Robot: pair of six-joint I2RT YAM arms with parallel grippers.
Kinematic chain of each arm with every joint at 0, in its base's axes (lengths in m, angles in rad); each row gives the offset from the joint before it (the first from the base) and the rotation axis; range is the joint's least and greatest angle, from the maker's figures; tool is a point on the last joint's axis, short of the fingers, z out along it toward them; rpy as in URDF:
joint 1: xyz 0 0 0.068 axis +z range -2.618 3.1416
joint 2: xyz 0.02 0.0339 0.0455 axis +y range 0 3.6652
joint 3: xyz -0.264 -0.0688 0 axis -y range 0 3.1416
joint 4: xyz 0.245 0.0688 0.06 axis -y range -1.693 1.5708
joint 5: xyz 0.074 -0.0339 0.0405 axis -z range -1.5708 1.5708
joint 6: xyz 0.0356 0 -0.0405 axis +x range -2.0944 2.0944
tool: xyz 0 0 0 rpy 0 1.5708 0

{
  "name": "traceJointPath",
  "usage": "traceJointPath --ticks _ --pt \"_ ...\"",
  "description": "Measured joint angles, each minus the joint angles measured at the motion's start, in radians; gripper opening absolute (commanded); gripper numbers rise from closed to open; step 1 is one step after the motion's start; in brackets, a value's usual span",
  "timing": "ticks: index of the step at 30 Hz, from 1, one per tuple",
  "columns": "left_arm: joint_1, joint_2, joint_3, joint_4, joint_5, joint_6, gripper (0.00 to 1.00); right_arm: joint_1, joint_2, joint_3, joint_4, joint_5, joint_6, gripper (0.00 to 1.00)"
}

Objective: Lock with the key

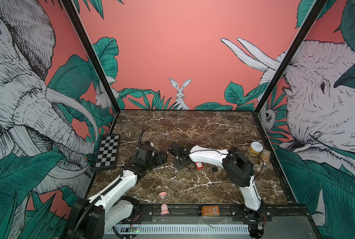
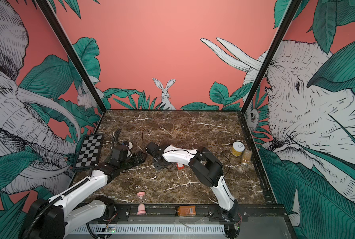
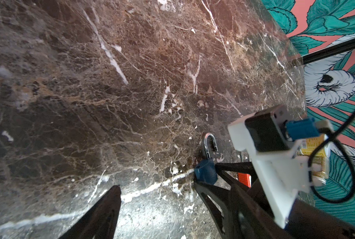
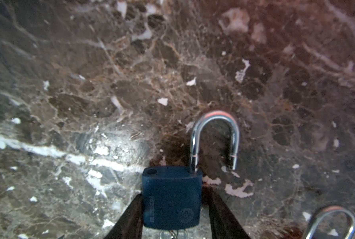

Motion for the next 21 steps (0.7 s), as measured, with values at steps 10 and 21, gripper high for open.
traceJointPath --ticks 10,21 --pt "0.0 0.017 -0.013 0.024 0.017 0.0 0.83 -0.002 0.001 0.0 0.005 -0.015 -0.005 0.47" --pt "0.0 0.023 -0.013 0.034 0.033 0.0 0.83 -0.006 0.003 -0.001 0.031 -0.035 -0.011 0.39"
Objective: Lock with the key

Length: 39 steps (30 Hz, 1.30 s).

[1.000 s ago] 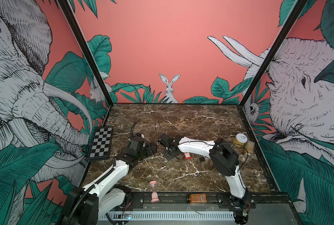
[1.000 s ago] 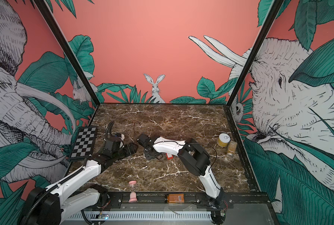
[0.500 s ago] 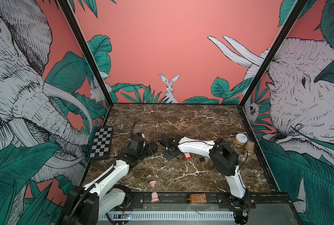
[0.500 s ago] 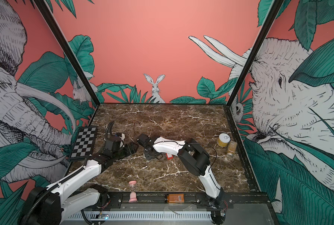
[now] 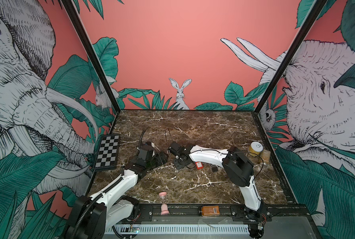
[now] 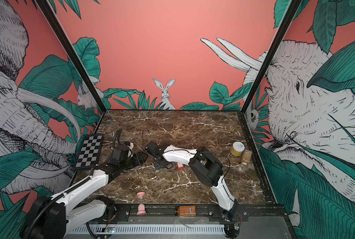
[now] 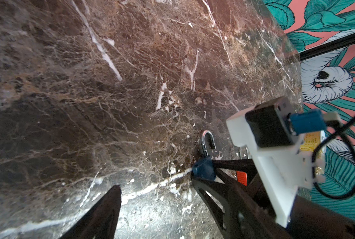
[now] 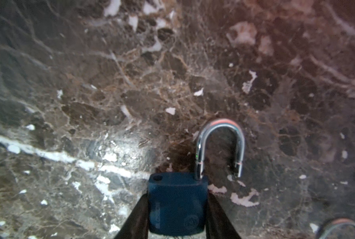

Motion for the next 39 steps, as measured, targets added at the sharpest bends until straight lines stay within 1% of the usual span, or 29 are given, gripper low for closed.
traceJointPath --ticks 5,6,7,12,18,23,30,34,39 --pt "0.0 0.016 -0.003 0.016 0.008 0.0 0.82 -0.001 -0.002 -0.005 0.009 -0.001 -0.002 0.37" --pt "0.0 0.022 -0.003 0.019 0.01 0.0 0.82 -0.001 -0.003 -0.009 0.014 -0.001 -0.004 0.32" --pt "0.0 0.027 -0.003 0.022 0.012 0.0 0.82 -0.001 -0.005 -0.012 0.019 -0.001 -0.005 0.29" --pt "0.0 0.053 -0.003 0.033 0.025 0.004 0.82 -0.009 -0.037 -0.068 0.077 -0.013 -0.041 0.28" --pt "0.0 0.107 0.011 0.044 0.051 0.022 0.81 -0.027 -0.105 -0.168 0.135 -0.047 -0.129 0.24" --pt "0.002 0.183 0.048 0.072 0.111 0.046 0.79 -0.056 -0.19 -0.271 0.177 -0.095 -0.211 0.22" --pt "0.002 0.303 0.085 0.151 0.24 0.06 0.75 -0.071 -0.319 -0.365 0.263 -0.159 -0.344 0.22" --pt "-0.003 0.331 0.093 0.182 0.295 0.059 0.73 -0.071 -0.361 -0.383 0.289 -0.184 -0.401 0.21" --pt "-0.016 0.365 0.132 0.217 0.347 0.046 0.7 -0.07 -0.37 -0.384 0.31 -0.219 -0.436 0.21"
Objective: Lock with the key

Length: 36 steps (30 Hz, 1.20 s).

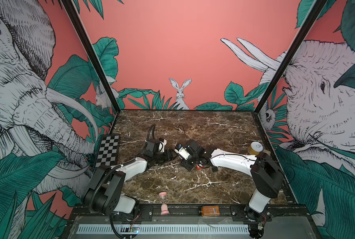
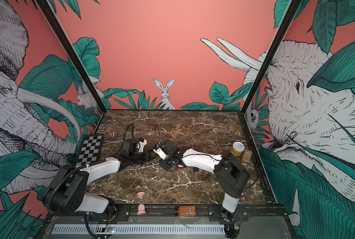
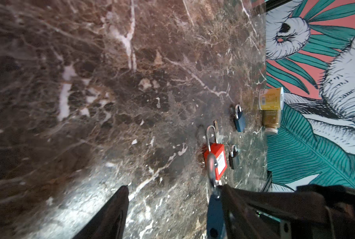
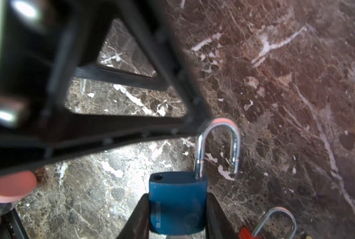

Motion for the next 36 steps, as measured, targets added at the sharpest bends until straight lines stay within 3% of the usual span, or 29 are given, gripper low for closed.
traceJointPath --ticks 3,8,11,13,23,26,31,36 --pt "-0.013 0.016 0.011 0.024 0.015 -0.014 0.66 0.004 0.0 0.0 0.003 -0.008 -0.012 0.21" --pt "-0.04 0.049 0.032 0.041 0.027 -0.037 0.52 0.012 -0.002 0.0 0.005 -0.01 -0.017 0.21" --pt "-0.054 0.067 0.035 0.054 0.032 -0.05 0.38 0.013 -0.007 0.0 0.004 -0.011 -0.018 0.21" --pt "-0.063 0.074 0.035 0.064 0.035 -0.06 0.35 0.015 -0.011 0.0 0.004 -0.011 -0.02 0.21" --pt "-0.071 0.081 0.055 0.088 0.038 -0.098 0.0 0.018 -0.031 -0.003 0.02 -0.018 -0.016 0.22" --pt "-0.077 0.083 0.056 0.088 0.039 -0.095 0.0 0.021 -0.037 -0.003 0.028 -0.011 -0.02 0.27" --pt "-0.084 0.084 0.056 0.095 0.036 -0.096 0.0 0.014 -0.037 0.002 0.033 0.005 -0.002 0.55" --pt "-0.084 0.079 0.055 0.126 0.016 -0.131 0.0 -0.038 -0.074 -0.027 0.099 -0.038 0.068 0.63"
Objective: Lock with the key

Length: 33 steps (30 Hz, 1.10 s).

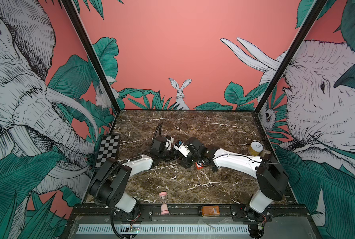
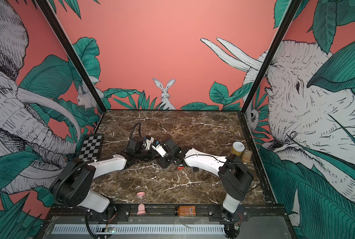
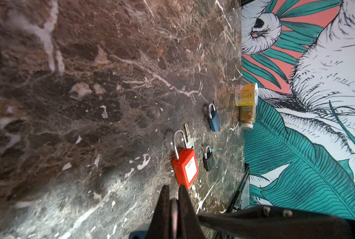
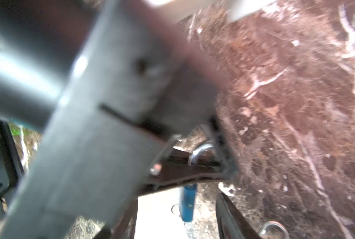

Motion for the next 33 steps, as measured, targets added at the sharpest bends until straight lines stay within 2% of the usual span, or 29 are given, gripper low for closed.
traceJointPath --ticks 8,13,19,27,33 --pt "0.0 -0.131 -0.01 0.079 -0.126 -0.105 0.0 -0.144 -0.219 -0.155 0.183 -0.058 0.13 0.61" --pt "0.0 -0.23 -0.01 0.088 -0.204 -0.132 0.0 -0.154 -0.297 -0.22 0.275 -0.034 0.138 0.6" --pt "0.0 -0.25 -0.009 0.088 -0.219 -0.176 0.0 -0.163 -0.364 -0.267 0.309 -0.012 0.138 0.54" --pt "0.0 -0.248 -0.048 0.275 -0.219 -0.382 0.0 -0.219 -0.507 -0.375 0.392 -0.15 0.116 0.47" --pt "0.0 -0.283 -0.068 0.294 -0.229 -0.475 0.0 -0.256 -0.526 -0.378 0.451 -0.29 0.118 0.46"
